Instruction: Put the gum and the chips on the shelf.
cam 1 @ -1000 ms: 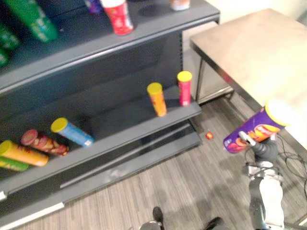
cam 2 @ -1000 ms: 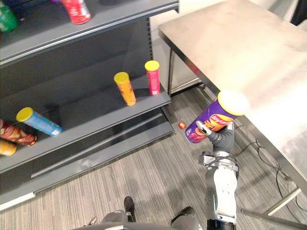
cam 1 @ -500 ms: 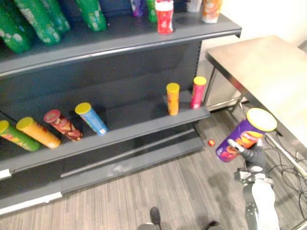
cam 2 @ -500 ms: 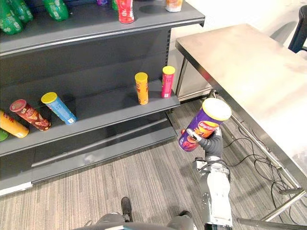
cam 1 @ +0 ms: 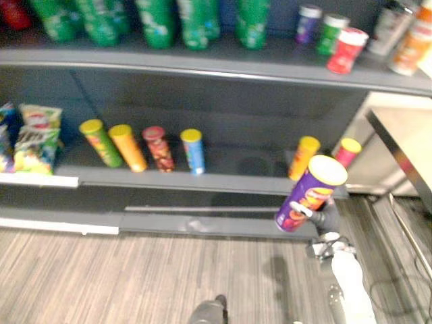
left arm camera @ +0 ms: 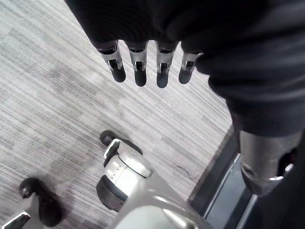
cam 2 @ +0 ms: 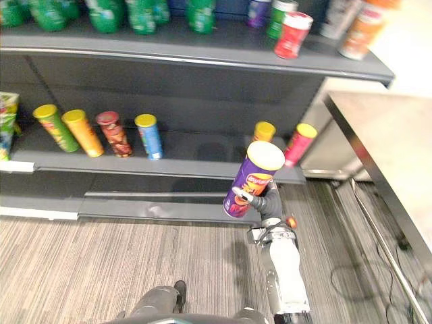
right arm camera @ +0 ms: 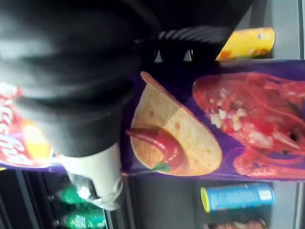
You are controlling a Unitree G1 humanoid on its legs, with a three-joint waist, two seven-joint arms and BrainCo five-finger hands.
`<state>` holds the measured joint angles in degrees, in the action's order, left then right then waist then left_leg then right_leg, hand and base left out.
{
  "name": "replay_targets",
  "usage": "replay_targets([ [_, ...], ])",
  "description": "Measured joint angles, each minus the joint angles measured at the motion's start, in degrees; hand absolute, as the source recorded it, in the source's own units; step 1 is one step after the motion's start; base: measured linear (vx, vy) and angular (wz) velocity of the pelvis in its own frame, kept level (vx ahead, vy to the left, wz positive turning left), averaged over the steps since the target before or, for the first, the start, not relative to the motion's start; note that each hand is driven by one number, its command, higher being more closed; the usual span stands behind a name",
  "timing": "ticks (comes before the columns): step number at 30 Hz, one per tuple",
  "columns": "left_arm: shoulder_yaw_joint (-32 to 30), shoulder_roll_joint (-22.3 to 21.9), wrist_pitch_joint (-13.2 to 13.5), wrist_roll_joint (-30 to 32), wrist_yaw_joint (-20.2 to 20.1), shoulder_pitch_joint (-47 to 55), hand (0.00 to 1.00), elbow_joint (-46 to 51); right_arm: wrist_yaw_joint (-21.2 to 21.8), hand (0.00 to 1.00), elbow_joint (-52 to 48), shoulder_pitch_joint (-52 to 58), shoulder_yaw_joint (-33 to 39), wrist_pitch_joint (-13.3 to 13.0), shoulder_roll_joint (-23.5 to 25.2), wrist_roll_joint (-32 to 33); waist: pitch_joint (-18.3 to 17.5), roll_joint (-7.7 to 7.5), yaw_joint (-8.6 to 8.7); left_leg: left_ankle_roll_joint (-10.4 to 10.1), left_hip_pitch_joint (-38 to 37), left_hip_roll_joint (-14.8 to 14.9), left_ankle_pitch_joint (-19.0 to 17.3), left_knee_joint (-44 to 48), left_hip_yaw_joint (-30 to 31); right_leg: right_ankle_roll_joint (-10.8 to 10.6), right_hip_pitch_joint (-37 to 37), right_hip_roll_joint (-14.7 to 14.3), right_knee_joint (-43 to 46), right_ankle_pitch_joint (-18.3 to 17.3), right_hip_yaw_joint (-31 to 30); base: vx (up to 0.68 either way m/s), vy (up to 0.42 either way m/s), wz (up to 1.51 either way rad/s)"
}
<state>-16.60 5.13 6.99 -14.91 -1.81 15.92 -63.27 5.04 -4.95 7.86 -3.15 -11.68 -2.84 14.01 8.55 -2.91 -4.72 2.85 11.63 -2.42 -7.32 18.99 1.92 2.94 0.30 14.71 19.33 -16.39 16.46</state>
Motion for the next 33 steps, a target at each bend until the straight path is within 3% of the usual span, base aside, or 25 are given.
replay_targets([
  [4, 0.4, 0.0, 0.1, 0.1, 0.5, -0.8, 0.0, -0.1, 1.2, 1.0, 0.0, -0.6, -2.3, 0.0, 0.3, 0.1, 0.6, 1.06, 0.01, -0.4, -1.4, 0.0, -0.3, -1.0, 4.4, -4.5, -3.9, -2.9, 1.6, 2.6, -4.2, 0.05, -0.034, 0.58],
  [6, 0.3, 0.5, 0.0, 0.1, 0.5, -1.1, 0.0, -0.3, 1.5, 1.0, -0.1, -0.6, -2.4, 0.0, 0.9, 0.1, 0.3, -0.12, 0.19, -1.3, -2.1, -1.5, -0.2, -1.7, 6.9, -8.1, -4.0, -2.6, -0.9, 4.9, -7.5, 0.05, -0.143, 0.73],
  [7, 0.2, 0.7, 0.0, 0.1, 0.5, -1.1, 0.0, -0.3, 1.5, 1.0, -0.2, -0.6, -2.5, 0.0, 1.0, 0.2, -0.1, -0.77, 0.12, -1.5, -2.1, -2.1, -0.2, -1.8, 7.5, -8.4, -3.9, -2.2, -2.0, 5.1, -7.4, 0.06, -0.198, 0.7],
  [8, -0.5, 0.8, 0.0, 0.1, 0.5, -1.2, 0.0, -0.4, 1.6, 1.0, -0.1, -0.7, -2.5, 0.0, 0.9, 0.8, -0.4, -0.9, 0.2, -2.3, -2.0, -2.1, -0.4, -1.7, 8.9, -10.5, -3.3, -2.2, -2.4, 5.7, -6.6, 0.07, -0.189, 0.56],
  [11, -1.9, -0.5, -0.1, 0.1, 0.6, -1.0, 0.0, -0.6, 1.8, 1.0, -0.2, -1.1, -3.0, -0.2, 1.0, 2.4, -0.9, -0.59, 0.13, -4.7, -1.7, 0.6, 0.6, -4.1, 10.3, -9.1, -3.1, -4.8, -3.8, 5.3, -4.0, 0.09, -0.282, 0.33],
  [13, -2.1, -0.5, -0.1, 0.4, 0.5, -1.1, 0.0, -0.7, 1.7, 1.0, -0.1, -0.7, -3.1, -0.2, 1.1, 2.4, -0.9, -0.64, 1.12, -6.6, -1.7, 3.1, 2.6, -8.3, 11.5, -8.0, -3.1, -6.5, -5.3, 5.4, -0.8, 0.08, -0.268, 0.47],
  [18, -1.9, -0.3, -0.1, 2.4, 1.1, -1.1, 0.0, -0.6, 1.0, 1.0, 0.6, -0.6, -1.4, -0.2, 0.9, 2.3, -0.9, -0.38, 2.82, -8.4, -2.8, 7.2, 7.9, -16.0, 8.4, -6.6, -3.0, -8.3, -6.6, 5.5, 3.0, 0.11, -0.172, 0.32],
  [23, -1.6, -0.1, -0.1, 4.6, 1.7, -1.1, 0.0, -0.5, -1.0, 1.0, 5.0, -0.2, -0.7, -0.3, 1.5, 2.2, -0.9, -0.23, 2.95, -8.3, -5.7, 7.6, 9.7, -20.1, 0.2, -7.6, -1.0, -7.4, -8.9, 6.2, 2.4, 0.08, 0.023, -0.11],
  [26, -0.1, 0.0, -0.1, 6.4, 2.1, -1.2, 0.0, -0.3, -1.2, 1.0, 7.7, -0.6, -0.8, -0.2, 1.6, 2.3, -1.5, 0.71, 2.94, -8.0, -8.1, 7.0, 11.3, -24.4, -1.5, -8.5, -0.3, -7.1, -11.6, 7.9, 1.1, 0.05, 0.075, -0.23],
  [33, 5.3, 0.6, 0.4, 6.7, 2.2, -5.0, 0.0, 2.4, -3.3, 1.0, 12.5, -9.6, 0.0, 1.3, 0.2, 1.6, 0.7, 3.06, 2.89, -7.6, -4.6, 5.6, 11.5, -24.7, -4.8, -9.8, -4.3, -5.4, -12.2, 10.2, -0.8, -0.05, 0.074, -0.1],
])
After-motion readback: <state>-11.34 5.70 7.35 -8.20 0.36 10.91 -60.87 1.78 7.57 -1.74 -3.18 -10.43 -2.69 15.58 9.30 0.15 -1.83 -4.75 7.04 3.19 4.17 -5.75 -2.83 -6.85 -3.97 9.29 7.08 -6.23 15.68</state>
